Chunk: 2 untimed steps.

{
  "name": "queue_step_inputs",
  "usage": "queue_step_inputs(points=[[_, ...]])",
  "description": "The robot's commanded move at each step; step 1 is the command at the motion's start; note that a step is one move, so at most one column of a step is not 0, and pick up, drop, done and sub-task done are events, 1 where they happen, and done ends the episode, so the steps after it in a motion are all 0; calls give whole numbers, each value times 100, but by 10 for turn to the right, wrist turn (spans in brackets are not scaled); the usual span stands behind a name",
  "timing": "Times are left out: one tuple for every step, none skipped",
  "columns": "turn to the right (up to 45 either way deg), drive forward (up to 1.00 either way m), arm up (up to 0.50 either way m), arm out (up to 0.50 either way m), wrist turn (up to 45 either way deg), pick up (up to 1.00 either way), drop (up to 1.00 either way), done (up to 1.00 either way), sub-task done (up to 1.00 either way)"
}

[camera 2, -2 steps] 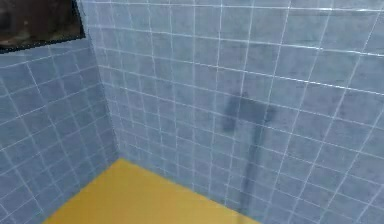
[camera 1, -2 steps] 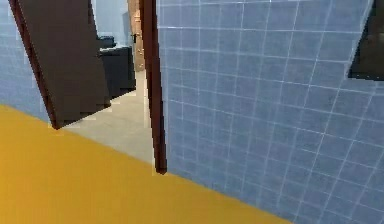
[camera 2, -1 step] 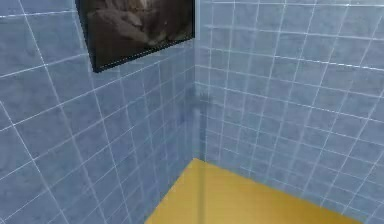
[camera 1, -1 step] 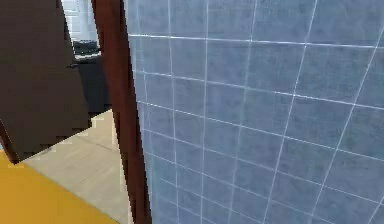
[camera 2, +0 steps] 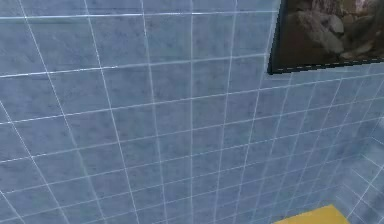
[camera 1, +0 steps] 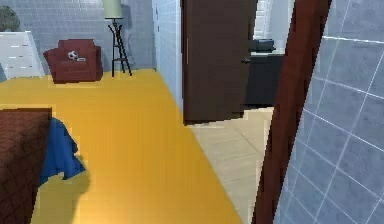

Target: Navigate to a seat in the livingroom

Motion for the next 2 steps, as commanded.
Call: queue_step_inputs(points=[[-120, 0, 0, 0, 0, 0, 0, 0, 0], [0, 100, 0, 0, 0, 0, 0, 0, 0]])
